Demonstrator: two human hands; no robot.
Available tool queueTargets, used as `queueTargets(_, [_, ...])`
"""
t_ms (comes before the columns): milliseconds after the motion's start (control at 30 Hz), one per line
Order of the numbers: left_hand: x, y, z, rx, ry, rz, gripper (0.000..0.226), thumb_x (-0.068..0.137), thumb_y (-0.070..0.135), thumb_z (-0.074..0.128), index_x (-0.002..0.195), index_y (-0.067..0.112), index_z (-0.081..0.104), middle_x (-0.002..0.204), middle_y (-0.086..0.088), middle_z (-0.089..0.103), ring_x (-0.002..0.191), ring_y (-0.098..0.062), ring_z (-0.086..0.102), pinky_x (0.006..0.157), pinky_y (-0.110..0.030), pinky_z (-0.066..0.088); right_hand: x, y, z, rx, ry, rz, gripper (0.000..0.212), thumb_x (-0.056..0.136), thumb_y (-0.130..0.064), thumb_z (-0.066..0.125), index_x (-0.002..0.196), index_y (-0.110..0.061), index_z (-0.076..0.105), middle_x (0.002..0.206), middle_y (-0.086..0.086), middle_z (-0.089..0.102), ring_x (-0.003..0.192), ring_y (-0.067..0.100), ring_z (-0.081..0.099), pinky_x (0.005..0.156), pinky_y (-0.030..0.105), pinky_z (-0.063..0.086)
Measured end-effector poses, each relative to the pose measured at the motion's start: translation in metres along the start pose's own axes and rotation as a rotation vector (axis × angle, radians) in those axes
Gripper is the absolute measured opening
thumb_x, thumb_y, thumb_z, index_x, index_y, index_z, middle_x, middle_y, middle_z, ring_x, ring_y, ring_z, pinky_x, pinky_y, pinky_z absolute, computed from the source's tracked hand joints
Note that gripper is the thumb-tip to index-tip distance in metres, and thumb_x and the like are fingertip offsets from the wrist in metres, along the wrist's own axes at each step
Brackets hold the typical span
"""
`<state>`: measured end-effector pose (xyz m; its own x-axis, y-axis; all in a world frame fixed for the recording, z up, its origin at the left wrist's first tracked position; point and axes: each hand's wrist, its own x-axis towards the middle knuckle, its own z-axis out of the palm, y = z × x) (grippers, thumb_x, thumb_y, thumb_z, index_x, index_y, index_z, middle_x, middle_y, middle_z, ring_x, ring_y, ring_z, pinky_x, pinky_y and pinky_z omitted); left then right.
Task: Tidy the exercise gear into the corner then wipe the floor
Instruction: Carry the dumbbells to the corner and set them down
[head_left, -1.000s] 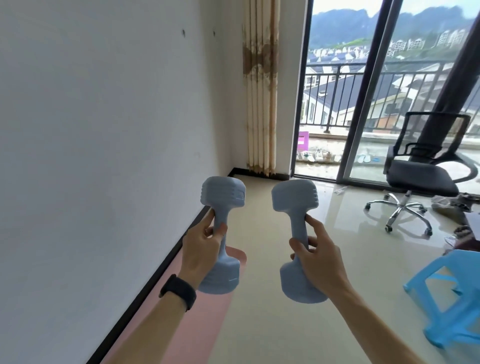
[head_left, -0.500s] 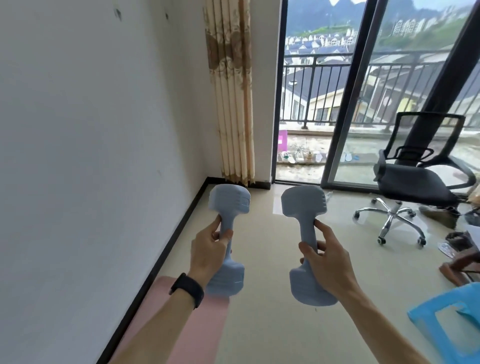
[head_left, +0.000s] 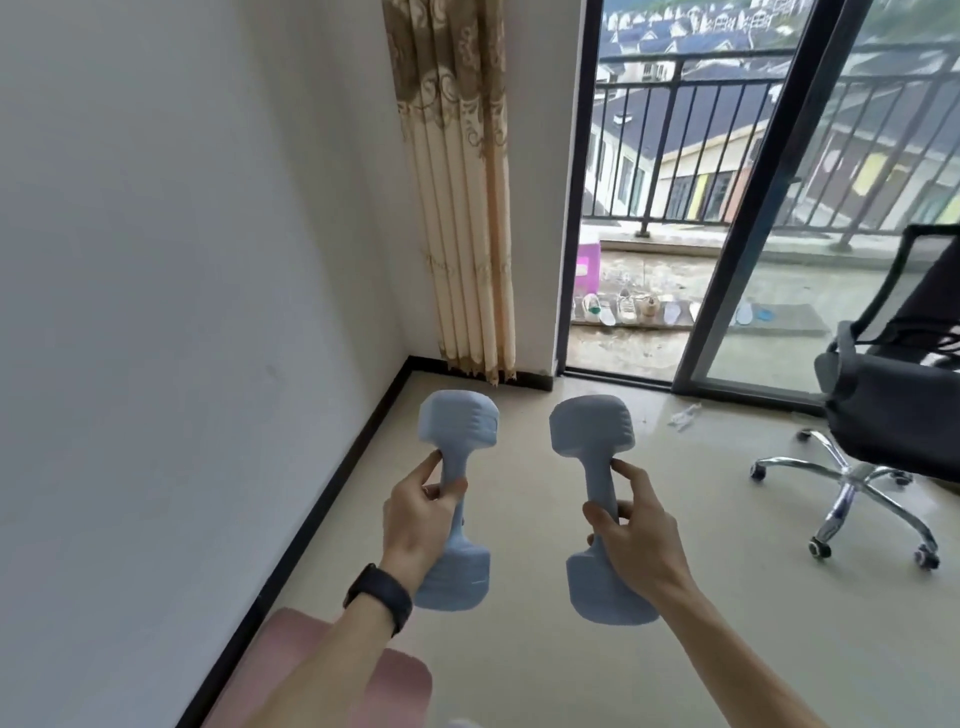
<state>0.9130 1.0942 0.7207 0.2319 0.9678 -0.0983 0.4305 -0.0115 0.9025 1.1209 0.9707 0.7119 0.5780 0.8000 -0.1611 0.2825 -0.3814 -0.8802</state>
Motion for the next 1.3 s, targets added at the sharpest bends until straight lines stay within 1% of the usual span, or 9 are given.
queueTargets(133, [0.072, 0.01, 0.031, 0.02, -0.002, -0.044, 0.027, 0.091, 0.039, 0.061, 0.081, 0.064, 0.058, 0.068, -0.014, 0.065, 0.073, -0.033, 0.064, 0.073, -0.049, 0.054, 0.082, 0.004, -0.001, -0.025, -0.046, 0.041, 0.048, 0.093, -0.022, 0.063, 0.134, -0.036, 0.043, 0.08, -0.005, 0.073, 0.067, 0.011, 0.071, 0.077, 0.04, 0.056])
queueTargets(367, [0.248, 0.005, 0.079, 0.074, -0.041, -0.119, 0.029, 0.094, 0.036, 0.061, 0.123, 0.041, 0.063, 0.075, -0.018, 0.066, 0.067, -0.025, 0.06, 0.07, -0.04, 0.052, 0.258, -0.003, 0.029, -0.055, -0.092, 0.103, 0.047, 0.092, -0.022, 0.062, 0.134, -0.035, 0.043, 0.078, -0.003, 0.074, 0.065, 0.012, 0.07, 0.074, 0.041, 0.057])
queueTargets(567, [0.408, 0.008, 0.112, 0.131, -0.126, -0.165, 0.039, 0.091, 0.034, 0.063, 0.13, 0.035, 0.061, 0.059, 0.0, 0.054, 0.06, -0.017, 0.049, 0.063, -0.038, 0.047, 0.404, -0.021, 0.053, -0.081, -0.087, 0.163, 0.047, 0.092, -0.023, 0.06, 0.134, -0.035, 0.042, 0.077, -0.003, 0.073, 0.067, 0.013, 0.069, 0.076, 0.041, 0.055])
queueTargets(667, [0.471, 0.018, 0.128, 0.156, -0.16, -0.184, 0.036, 0.09, 0.034, 0.064, 0.126, 0.035, 0.064, 0.072, -0.011, 0.065, 0.066, -0.019, 0.054, 0.071, -0.043, 0.052, 0.465, -0.027, 0.059, -0.084, -0.085, 0.219, 0.047, 0.092, -0.023, 0.059, 0.134, -0.034, 0.042, 0.076, -0.002, 0.073, 0.07, 0.016, 0.07, 0.076, 0.039, 0.054])
queueTargets(767, [0.531, 0.017, 0.149, 0.174, -0.185, -0.217, 0.032, 0.091, 0.033, 0.065, 0.122, 0.033, 0.067, 0.079, -0.012, 0.069, 0.071, -0.023, 0.059, 0.067, -0.034, 0.048, 0.524, -0.025, 0.069, -0.077, -0.096, 0.272, 0.048, 0.092, -0.024, 0.059, 0.136, -0.034, 0.041, 0.076, -0.002, 0.073, 0.069, 0.015, 0.069, 0.074, 0.036, 0.053])
queueTargets(933, [0.625, 0.004, 0.2, 0.225, -0.233, -0.286, 0.005, 0.091, 0.037, 0.063, 0.086, 0.035, 0.064, 0.053, 0.005, 0.049, 0.056, -0.014, 0.042, 0.057, -0.029, 0.036, 0.637, -0.003, 0.092, -0.103, -0.15, 0.351, 0.05, 0.092, -0.025, 0.058, 0.138, -0.031, 0.04, 0.076, 0.0, 0.071, 0.071, 0.017, 0.066, 0.065, 0.031, 0.047])
queueTargets(1067, [0.718, -0.021, 0.256, 0.295, -0.239, -0.351, 0.006, 0.091, 0.034, 0.062, 0.086, 0.032, 0.064, 0.046, 0.011, 0.04, 0.052, -0.013, 0.039, 0.051, -0.027, 0.031, 0.748, 0.032, 0.119, -0.12, -0.236, 0.404, 0.051, 0.092, -0.026, 0.057, 0.139, -0.03, 0.039, 0.079, 0.001, 0.07, 0.073, 0.017, 0.066, 0.066, 0.032, 0.048])
queueTargets(1167, [0.775, -0.046, 0.299, 0.308, -0.276, -0.424, 0.01, 0.092, 0.036, 0.06, 0.093, 0.028, 0.066, 0.055, 0.012, 0.046, 0.062, -0.022, 0.044, 0.054, -0.027, 0.035, 0.813, 0.066, 0.14, -0.146, -0.269, 0.477, 0.052, 0.091, -0.027, 0.057, 0.139, -0.031, 0.039, 0.081, 0.001, 0.07, 0.076, 0.02, 0.066, 0.073, 0.036, 0.05])
queueTargets(1300, [0.839, -0.091, 0.346, 0.311, -0.293, -0.516, 0.014, 0.092, 0.033, 0.058, 0.101, 0.027, 0.067, 0.066, 0.008, 0.057, 0.068, -0.019, 0.053, 0.057, -0.026, 0.039, 0.881, 0.111, 0.174, -0.148, -0.302, 0.563, 0.053, 0.091, -0.028, 0.058, 0.14, -0.032, 0.037, 0.081, 0.002, 0.07, 0.078, 0.022, 0.066, 0.076, 0.038, 0.051])
